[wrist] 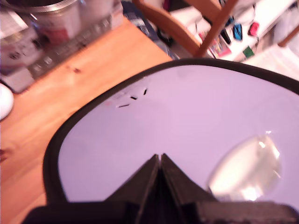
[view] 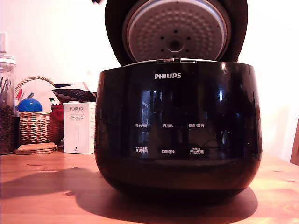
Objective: Close the rice cooker by pressing the lid down with medium force
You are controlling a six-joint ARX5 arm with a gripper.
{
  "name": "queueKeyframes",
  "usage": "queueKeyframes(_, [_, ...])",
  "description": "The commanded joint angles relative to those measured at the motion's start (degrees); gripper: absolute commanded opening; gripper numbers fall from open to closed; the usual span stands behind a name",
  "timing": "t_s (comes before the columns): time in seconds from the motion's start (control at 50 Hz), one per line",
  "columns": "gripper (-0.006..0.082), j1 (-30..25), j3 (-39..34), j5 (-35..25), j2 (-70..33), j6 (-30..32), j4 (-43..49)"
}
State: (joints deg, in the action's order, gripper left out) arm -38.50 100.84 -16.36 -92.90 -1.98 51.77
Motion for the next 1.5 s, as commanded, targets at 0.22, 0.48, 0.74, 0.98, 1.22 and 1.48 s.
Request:
queueKeyframes(0.22, [-0.0024, -0.24, -9.62, 0.42, 3.82, -2.34, -4.92])
queueKeyframes(0.48, [-0.0024, -0.24, -16.79, 0.70, 6.95, -3.85, -10.32])
queueKeyframes(0.74, [-0.0024, -0.31, -24.79, 2.16, 10.67, -5.60, -18.51])
queueKeyframes(0.98, [-0.0024, -1.46, -32.72, 3.58, 13.77, -5.77, -28.68])
queueKeyframes(1.22, [-0.0024, -3.39, -37.48, 4.59, 14.03, -5.77, -37.86])
queueKeyframes(1.48, [-0.0024, -5.16, -42.69, 7.15, 14.16, -5.53, -46.53])
